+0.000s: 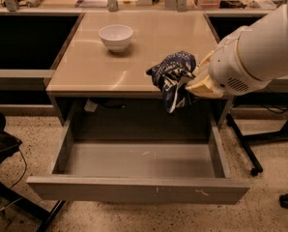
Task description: Place blue chip bag into top drawer
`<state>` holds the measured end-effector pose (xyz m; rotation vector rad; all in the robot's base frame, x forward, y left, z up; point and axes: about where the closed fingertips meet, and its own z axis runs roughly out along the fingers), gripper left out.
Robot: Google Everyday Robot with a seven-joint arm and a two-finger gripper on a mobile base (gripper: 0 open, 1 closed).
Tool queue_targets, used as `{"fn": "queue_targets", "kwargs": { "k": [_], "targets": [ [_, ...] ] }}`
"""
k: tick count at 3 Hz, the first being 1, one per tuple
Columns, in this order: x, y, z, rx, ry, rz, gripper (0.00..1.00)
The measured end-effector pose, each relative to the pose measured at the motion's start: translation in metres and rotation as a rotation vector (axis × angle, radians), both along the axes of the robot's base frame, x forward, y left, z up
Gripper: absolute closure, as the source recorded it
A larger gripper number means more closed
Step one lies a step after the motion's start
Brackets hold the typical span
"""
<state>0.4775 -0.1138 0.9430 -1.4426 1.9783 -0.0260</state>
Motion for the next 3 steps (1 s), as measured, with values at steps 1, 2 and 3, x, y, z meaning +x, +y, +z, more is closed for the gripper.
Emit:
{"fn": "queue_targets", "kwargs": {
  "k": [1,2,3],
  "targets": [
    [0.007,0.008,0.000,-0.006,-0.033,0.000,1.00],
    [0.009,0.024,-0.048,0.027,-0.034,0.017,1.00],
    [0.009,0.036,-0.144,0.076,0.022,0.025,1.00]
  ]
}}
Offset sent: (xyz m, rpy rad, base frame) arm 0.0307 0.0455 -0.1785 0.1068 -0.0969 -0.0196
